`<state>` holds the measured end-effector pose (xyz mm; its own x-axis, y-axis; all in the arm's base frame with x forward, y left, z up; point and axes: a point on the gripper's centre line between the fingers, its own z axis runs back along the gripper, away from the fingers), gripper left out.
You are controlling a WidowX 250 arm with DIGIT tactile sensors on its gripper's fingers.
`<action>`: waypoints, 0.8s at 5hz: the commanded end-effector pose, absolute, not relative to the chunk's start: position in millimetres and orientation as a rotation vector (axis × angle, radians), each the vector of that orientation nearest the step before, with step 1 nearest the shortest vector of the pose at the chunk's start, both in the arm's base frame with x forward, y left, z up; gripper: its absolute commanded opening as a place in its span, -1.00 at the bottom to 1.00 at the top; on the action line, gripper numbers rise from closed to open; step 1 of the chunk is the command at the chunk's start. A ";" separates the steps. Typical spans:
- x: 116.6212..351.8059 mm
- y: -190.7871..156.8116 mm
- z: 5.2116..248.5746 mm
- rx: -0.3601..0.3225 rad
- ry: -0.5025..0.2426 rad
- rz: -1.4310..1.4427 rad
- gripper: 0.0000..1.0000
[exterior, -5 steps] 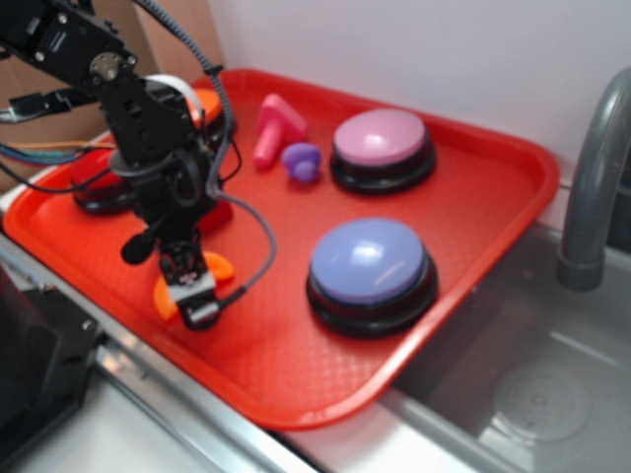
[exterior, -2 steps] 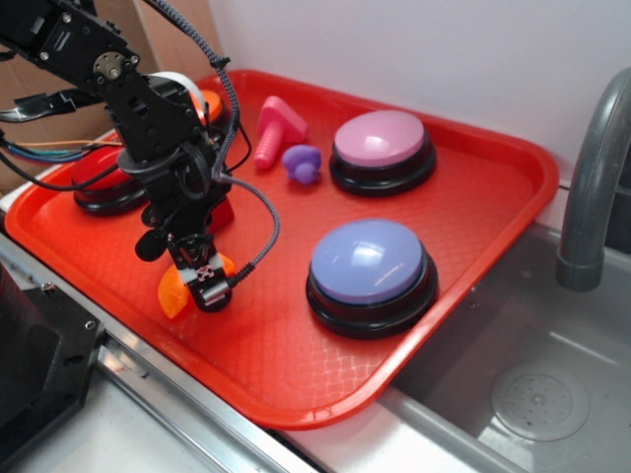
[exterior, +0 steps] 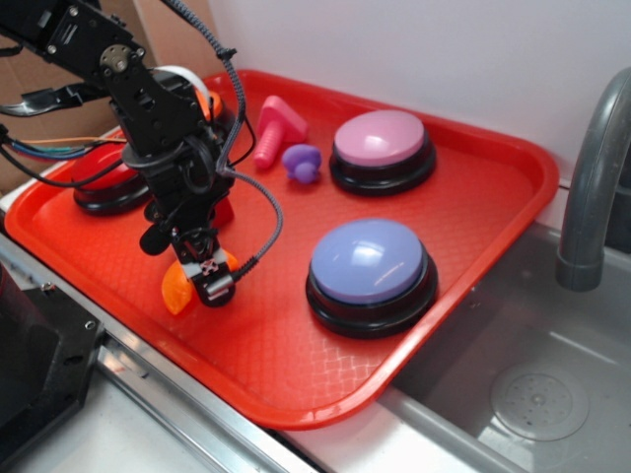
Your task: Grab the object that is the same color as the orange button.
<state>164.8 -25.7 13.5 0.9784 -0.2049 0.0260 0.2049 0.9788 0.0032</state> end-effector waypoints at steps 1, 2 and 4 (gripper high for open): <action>178.5 -19.4 71.5 -0.002 -0.065 -0.026 -1.00; 187.3 -14.5 94.4 0.008 -0.057 0.021 -1.00; 215.7 -6.4 153.1 0.045 -0.027 0.077 -1.00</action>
